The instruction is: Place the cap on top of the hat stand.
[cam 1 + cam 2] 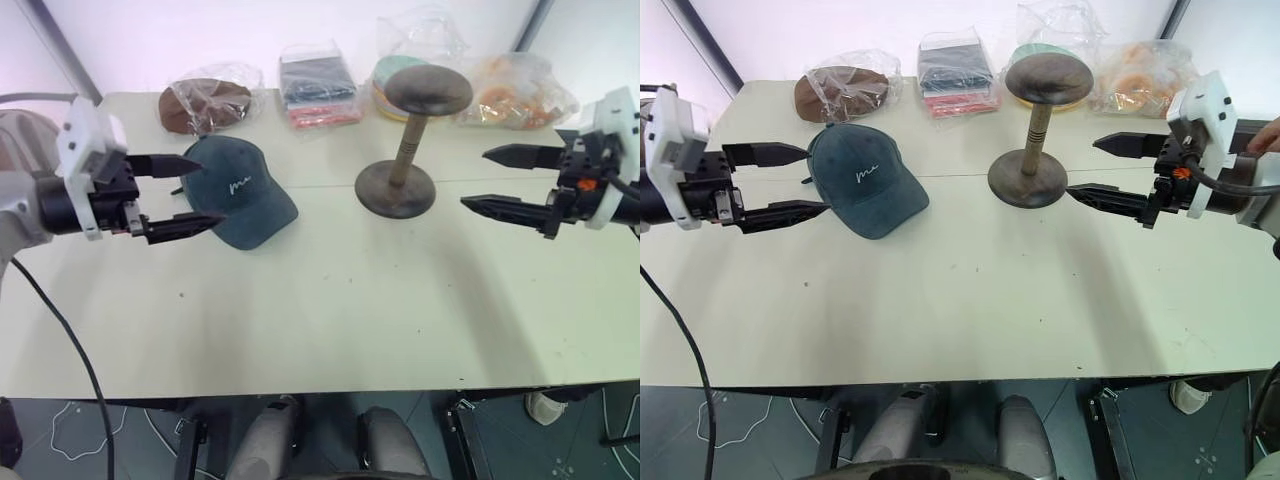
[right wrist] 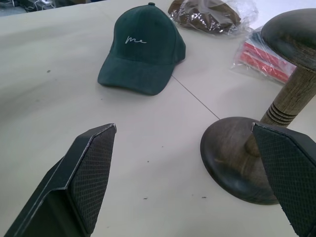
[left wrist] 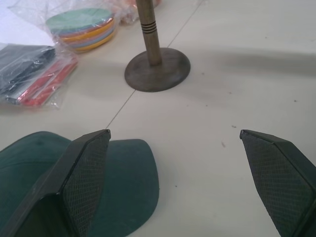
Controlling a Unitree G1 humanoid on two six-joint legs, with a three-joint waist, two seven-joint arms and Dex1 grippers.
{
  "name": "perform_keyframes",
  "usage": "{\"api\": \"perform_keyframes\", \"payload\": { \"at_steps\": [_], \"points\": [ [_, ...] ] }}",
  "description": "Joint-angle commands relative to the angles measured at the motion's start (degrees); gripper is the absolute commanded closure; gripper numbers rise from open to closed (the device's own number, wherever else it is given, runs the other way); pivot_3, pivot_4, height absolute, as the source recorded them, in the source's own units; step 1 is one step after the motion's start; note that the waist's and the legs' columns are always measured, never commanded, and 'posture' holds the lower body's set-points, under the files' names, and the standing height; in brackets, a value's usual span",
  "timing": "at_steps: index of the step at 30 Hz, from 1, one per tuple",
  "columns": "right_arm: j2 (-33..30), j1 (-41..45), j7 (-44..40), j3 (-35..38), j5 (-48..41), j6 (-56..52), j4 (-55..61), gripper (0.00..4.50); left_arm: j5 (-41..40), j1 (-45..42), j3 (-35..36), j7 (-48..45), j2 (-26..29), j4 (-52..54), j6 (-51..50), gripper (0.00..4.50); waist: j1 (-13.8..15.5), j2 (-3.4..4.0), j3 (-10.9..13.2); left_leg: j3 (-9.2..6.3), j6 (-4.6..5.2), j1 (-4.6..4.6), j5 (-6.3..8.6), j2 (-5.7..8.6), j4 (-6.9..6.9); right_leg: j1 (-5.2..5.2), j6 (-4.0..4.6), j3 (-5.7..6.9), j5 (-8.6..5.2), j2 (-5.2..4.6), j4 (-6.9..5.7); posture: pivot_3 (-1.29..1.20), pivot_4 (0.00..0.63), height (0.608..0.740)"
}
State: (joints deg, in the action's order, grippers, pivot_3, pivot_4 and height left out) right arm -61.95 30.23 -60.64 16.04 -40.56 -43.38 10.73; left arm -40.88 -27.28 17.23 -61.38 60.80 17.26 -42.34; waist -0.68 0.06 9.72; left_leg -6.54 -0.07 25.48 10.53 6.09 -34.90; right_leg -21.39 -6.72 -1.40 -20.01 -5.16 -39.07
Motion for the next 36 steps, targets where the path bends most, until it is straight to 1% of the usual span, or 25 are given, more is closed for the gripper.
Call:
{"api": "perform_keyframes", "payload": {
  "at_steps": [1, 14, 33, 34, 36],
  "points": [
    [-0.98, 1.93, -0.31, 0.83, 0.33, 0.97, -0.02, 0.00, -1.13, -0.23, 2.22, -0.23, 1.61, 1.26, -0.29, 0.08, -0.01, 0.00, 0.01, 0.00, 0.00, 0.00, 0.00, 0.00, 0.00, 0.00, 0.00, 0.00, 0.00, 0.00, 0.00, 0.00, 0.150, 0.740],
    [-0.60, 1.75, -0.27, 1.15, 0.73, 0.73, 0.13, 0.00, -2.58, -2.26, 1.04, 0.77, 1.56, 1.17, -1.12, 0.08, -0.02, 0.00, 0.02, 0.02, 0.00, 0.00, 0.00, 0.00, 0.01, 0.00, 0.00, -0.01, 0.00, 0.00, 0.00, 0.00, 0.150, 0.740],
    [-0.40, 2.04, 0.05, 0.95, 0.59, 0.56, 0.39, 0.00, -1.56, -2.26, -0.59, 1.83, 0.52, 2.35, -0.05, 0.08, -0.02, 0.00, 0.02, 0.02, 0.00, 0.00, 0.00, 0.00, 0.00, 0.00, 0.00, -0.01, 0.00, 0.00, 0.00, 0.00, 0.150, 0.740],
    [-0.27, 2.14, 0.24, 0.82, 0.53, 0.43, 0.56, 0.00, -0.91, -2.19, -0.99, 2.11, 0.39, 2.44, 0.49, 0.08, -0.02, 0.00, 0.02, 0.02, 0.00, 0.00, 0.00, 0.00, 0.00, 0.00, 0.00, -0.01, 0.00, 0.00, 0.00, 0.00, 0.150, 0.740],
    [0.22, 1.47, 0.48, 0.86, 0.19, 0.22, 1.16, 0.00, 5.46, -1.80, -5.23, 6.68, -2.13, 4.26, 4.72, 0.08, 0.06, 0.01, 0.01, 0.02, 0.00, 0.00, 0.00, 0.00, 0.00, 0.01, 0.00, -0.01, 0.00, 0.00, 0.00, 0.00, 0.150, 0.740]
  ]
}}
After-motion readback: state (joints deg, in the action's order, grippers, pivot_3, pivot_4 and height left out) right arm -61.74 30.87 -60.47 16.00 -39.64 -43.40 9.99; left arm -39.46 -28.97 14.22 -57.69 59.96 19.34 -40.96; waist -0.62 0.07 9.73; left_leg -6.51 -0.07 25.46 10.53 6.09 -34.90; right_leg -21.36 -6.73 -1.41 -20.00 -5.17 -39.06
